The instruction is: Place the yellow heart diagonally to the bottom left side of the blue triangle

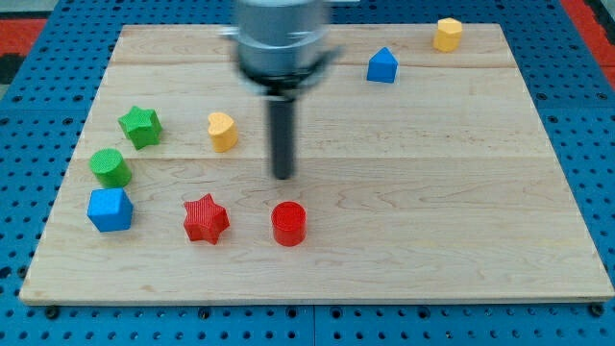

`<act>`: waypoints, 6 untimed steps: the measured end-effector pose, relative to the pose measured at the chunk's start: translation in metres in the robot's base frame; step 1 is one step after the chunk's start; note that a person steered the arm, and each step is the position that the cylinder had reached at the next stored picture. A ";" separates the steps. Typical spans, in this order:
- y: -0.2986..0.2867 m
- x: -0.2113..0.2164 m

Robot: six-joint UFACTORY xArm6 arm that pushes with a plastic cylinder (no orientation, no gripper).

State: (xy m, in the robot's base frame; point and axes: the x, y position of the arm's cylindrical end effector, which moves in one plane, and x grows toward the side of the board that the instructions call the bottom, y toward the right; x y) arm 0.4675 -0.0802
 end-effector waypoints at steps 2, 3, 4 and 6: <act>-0.023 -0.064; 0.024 -0.068; -0.059 -0.049; -0.026 -0.088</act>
State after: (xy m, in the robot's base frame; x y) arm 0.3793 -0.1059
